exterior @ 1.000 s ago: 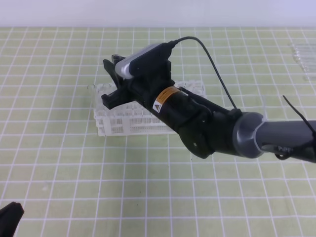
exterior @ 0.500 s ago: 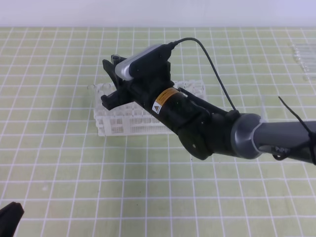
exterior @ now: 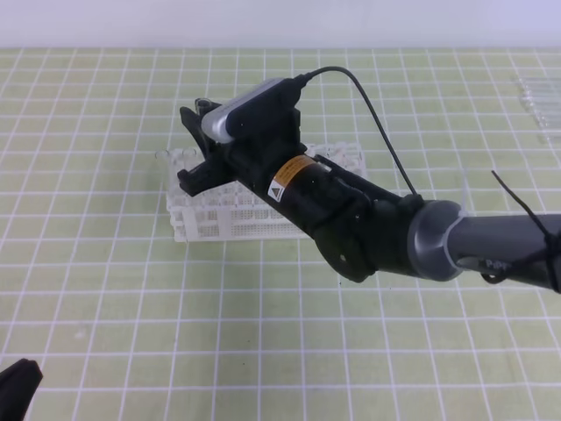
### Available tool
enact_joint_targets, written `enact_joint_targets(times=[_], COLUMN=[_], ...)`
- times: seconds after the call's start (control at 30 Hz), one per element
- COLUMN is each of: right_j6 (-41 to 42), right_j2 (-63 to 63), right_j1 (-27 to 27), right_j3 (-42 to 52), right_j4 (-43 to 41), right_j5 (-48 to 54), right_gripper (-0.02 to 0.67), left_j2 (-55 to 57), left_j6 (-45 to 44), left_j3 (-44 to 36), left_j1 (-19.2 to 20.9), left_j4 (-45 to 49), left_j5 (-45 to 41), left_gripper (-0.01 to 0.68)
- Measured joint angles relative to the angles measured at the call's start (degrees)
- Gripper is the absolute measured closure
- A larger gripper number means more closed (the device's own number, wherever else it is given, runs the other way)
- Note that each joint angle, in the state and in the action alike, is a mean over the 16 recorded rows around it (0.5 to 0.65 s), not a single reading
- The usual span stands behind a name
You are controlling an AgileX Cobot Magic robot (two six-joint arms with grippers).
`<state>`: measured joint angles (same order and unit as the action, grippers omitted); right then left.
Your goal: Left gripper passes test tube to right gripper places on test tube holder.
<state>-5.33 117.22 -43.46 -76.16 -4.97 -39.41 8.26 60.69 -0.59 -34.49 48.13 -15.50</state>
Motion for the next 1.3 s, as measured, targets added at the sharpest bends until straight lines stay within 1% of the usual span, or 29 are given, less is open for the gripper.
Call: enact_joint_targets(times=[0.63,1.3], right_j6=[0.00,0.00], right_j2=[2.00,2.25], right_j1=[0.00,0.00], right_j3=[-0.94,-1.01], right_j4=[-1.80,-1.90], right_j5=[0.66,0.50], right_gripper=[0.640,0.631], left_j2=[0.10,0.00], left_j6=[-0.01,0.01], left_j3=[-0.42,0.00], left_j1=[-0.01,0.00], left_j4=[0.12,0.00], left_j5=[0.07,-0.03], left_gripper=[0.673,0.673])
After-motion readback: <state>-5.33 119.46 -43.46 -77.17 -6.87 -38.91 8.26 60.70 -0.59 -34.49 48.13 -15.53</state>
